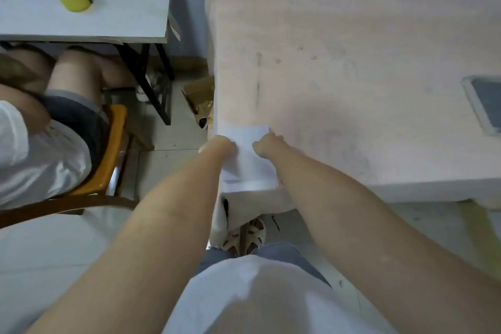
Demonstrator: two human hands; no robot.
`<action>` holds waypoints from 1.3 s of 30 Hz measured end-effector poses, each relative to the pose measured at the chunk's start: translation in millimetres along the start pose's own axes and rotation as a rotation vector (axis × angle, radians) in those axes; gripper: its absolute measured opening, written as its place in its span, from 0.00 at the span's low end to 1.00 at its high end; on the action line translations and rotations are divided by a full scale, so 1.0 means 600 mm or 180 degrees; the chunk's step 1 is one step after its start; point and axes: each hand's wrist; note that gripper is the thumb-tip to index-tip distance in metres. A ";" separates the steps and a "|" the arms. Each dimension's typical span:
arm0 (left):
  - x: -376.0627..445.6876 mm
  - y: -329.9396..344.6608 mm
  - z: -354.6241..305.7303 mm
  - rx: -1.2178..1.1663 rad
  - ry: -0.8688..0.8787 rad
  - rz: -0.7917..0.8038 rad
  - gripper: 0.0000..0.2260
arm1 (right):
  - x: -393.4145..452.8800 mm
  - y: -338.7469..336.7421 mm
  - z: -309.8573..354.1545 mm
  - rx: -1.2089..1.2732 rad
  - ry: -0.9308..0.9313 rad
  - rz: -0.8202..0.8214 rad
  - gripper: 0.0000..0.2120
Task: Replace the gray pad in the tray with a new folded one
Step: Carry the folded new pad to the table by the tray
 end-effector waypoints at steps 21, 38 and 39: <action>-0.015 0.042 -0.008 -0.1836 -0.0273 -0.1291 0.31 | -0.011 0.024 -0.027 0.1457 -0.0069 -0.0484 0.32; -0.001 0.046 -0.120 -0.2414 0.1018 -0.0524 0.25 | 0.025 -0.003 -0.120 0.3270 0.0445 -0.0925 0.33; -0.005 0.051 -0.140 -0.2384 0.1091 -0.0431 0.25 | 0.017 -0.009 -0.138 0.3417 0.0494 -0.1009 0.29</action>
Point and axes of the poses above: each hand's wrist, its own x-axis towards the middle knuckle, its own y-axis out of the palm, z = x × y, and after that the axes turned 3 degrees about y, right-handed
